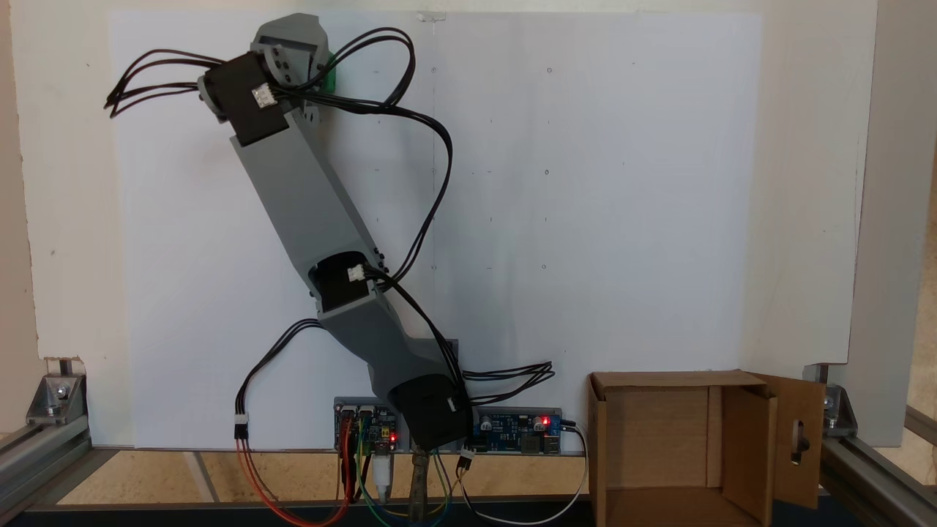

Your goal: Grasp a green dice and put it in the bin.

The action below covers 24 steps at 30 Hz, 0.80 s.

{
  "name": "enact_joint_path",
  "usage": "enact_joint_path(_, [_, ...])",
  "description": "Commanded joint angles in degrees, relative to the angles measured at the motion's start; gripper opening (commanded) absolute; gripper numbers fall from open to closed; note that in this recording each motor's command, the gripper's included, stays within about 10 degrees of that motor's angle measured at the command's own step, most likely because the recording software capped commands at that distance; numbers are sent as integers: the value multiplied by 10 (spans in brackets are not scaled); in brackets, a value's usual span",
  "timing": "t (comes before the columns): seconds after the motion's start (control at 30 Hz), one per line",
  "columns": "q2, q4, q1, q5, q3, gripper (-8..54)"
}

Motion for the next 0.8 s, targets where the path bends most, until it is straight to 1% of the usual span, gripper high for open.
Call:
enact_joint_path(0.0, [5,-6,0,40,-25,432])
enact_joint_path(0.4, [5,-29,-8,39,-25,432])
enact_joint_path(0.77, [-21,-63,-5,39,-25,432])
